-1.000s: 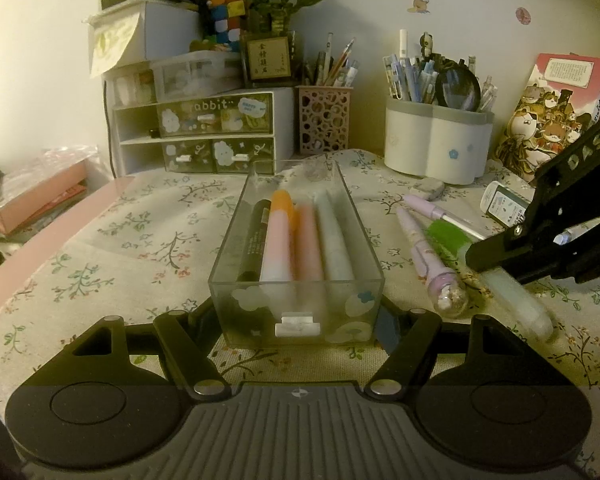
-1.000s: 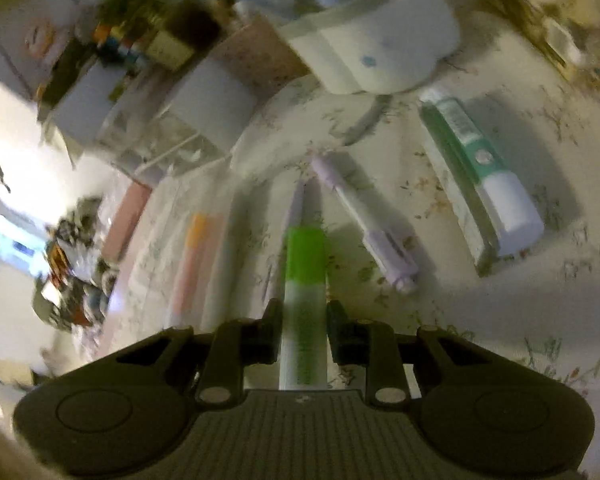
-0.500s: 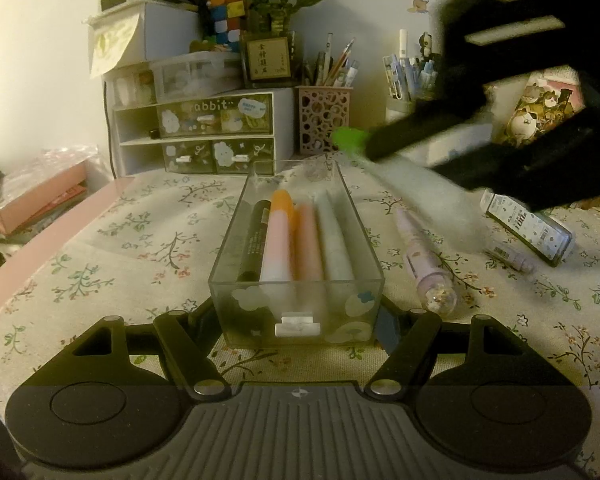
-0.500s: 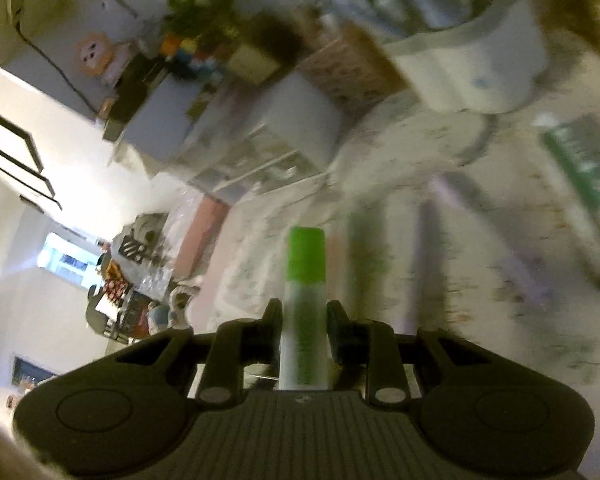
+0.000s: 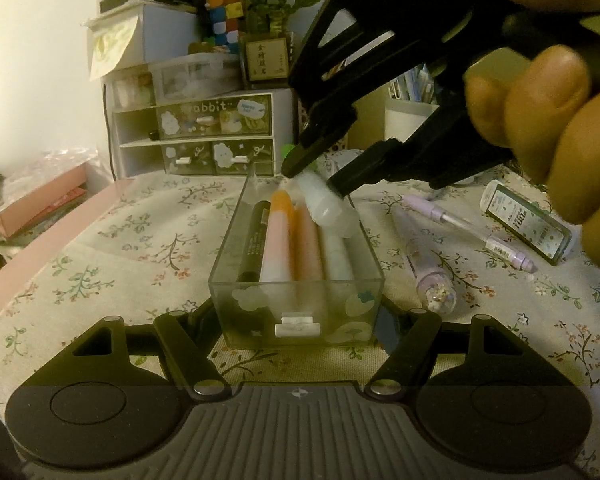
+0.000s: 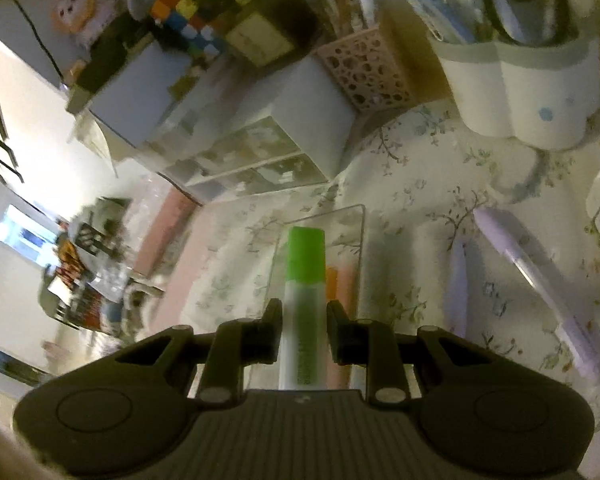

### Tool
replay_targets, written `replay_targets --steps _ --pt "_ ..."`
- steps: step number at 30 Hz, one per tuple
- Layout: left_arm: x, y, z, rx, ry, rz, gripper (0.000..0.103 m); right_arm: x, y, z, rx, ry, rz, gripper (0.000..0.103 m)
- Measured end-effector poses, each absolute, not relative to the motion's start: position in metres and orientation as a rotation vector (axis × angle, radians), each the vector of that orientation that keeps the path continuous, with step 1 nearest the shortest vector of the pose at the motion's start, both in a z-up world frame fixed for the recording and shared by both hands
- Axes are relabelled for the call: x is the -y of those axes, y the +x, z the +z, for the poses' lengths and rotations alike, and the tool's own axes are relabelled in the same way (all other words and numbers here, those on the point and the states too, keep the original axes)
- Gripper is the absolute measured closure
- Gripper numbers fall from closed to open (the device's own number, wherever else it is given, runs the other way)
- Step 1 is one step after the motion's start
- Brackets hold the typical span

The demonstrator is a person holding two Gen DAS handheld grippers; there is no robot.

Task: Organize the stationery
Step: 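Lift the green highlighter and lower it into the box beside the orange one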

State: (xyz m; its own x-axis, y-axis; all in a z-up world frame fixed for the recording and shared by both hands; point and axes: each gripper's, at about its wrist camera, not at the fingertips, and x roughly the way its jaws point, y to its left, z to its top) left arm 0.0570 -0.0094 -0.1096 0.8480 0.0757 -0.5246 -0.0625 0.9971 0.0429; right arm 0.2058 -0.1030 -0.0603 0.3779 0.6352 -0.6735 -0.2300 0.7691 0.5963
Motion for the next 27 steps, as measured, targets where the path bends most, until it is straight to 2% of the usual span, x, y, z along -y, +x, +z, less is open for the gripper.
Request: replay_targets --steps 27 --pt "0.010 0.057 -0.109 -0.555 0.022 0.070 0.030 0.082 0.194 -0.056 -1.067 0.232 0.658 0.082"
